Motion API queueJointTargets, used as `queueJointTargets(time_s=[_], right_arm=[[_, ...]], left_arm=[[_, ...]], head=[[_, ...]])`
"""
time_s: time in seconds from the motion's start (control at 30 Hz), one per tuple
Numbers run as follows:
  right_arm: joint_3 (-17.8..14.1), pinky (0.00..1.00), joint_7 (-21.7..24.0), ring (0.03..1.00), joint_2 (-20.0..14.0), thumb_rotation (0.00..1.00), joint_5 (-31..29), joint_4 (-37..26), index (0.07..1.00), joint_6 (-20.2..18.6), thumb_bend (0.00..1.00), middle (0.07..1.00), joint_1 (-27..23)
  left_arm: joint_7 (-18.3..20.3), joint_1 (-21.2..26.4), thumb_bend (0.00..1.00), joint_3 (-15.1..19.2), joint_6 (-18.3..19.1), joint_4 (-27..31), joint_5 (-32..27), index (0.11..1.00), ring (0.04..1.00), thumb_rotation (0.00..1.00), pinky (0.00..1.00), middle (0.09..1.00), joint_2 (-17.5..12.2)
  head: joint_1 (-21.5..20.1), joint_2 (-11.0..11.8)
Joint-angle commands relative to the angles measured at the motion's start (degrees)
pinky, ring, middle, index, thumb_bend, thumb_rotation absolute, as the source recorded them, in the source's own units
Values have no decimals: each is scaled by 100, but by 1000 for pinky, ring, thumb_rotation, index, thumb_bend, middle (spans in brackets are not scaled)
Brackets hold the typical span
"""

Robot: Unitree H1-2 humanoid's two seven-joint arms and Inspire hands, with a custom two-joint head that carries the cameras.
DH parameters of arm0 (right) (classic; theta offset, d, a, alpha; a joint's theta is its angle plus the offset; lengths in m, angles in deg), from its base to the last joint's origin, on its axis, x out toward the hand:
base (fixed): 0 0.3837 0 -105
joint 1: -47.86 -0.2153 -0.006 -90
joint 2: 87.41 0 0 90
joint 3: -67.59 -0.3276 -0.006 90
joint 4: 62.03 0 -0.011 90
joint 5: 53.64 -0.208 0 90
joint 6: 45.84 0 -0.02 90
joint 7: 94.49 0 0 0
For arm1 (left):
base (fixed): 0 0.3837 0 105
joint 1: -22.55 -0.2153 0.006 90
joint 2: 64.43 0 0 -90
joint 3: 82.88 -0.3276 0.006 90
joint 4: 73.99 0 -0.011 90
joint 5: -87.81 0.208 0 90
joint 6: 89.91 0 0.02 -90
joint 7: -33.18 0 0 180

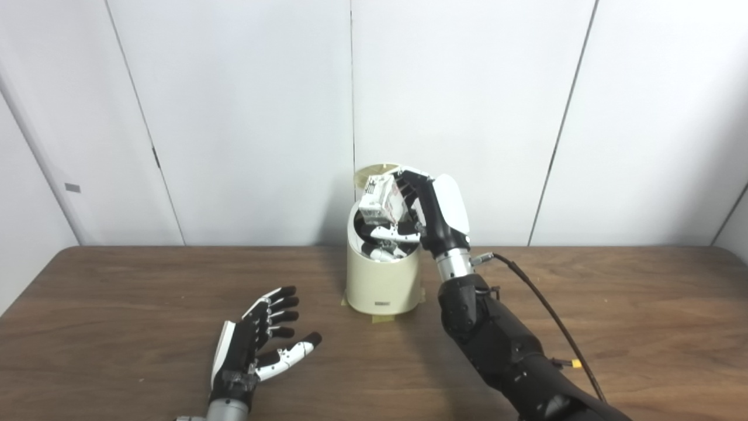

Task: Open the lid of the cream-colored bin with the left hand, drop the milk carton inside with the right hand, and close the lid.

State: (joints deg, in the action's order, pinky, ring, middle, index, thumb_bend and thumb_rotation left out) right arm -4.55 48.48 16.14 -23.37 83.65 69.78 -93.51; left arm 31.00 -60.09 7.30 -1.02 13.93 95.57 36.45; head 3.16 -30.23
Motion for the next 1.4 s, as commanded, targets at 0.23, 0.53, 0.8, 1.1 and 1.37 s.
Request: queueJointTargets(time_s=[0.23,0.53,0.8,1.1,1.37], right_arm=[[-86,314,510,407,-62,0,-126,-112,526,-228,516,480,-221],[-96,502,1009,648,-107,253,12,-690,712,-998,869,717,-50],[-143,501,1262,656,-131,254,-9,-1083,725,-1226,865,732,105],[-368,488,1268,620,-109,202,-252,-1521,706,-941,868,706,359],[-769,341,933,476,-154,138,-409,-2527,622,-67,755,622,901]], left_arm=[[-21,132,678,-23,-74,279,45,798,732,60,633,779,3],[-3,146,676,-23,-60,248,15,794,737,46,647,775,-1],[33,148,666,-32,-71,235,-5,800,735,24,629,779,-24],[44,133,670,-19,-42,236,-18,800,741,27,634,782,-45],[81,157,670,-7,-100,141,-58,796,730,29,619,778,-92]], head=[[8,-37],[-21,-75],[-27,-94],[-44,-90],[-81,-75]])
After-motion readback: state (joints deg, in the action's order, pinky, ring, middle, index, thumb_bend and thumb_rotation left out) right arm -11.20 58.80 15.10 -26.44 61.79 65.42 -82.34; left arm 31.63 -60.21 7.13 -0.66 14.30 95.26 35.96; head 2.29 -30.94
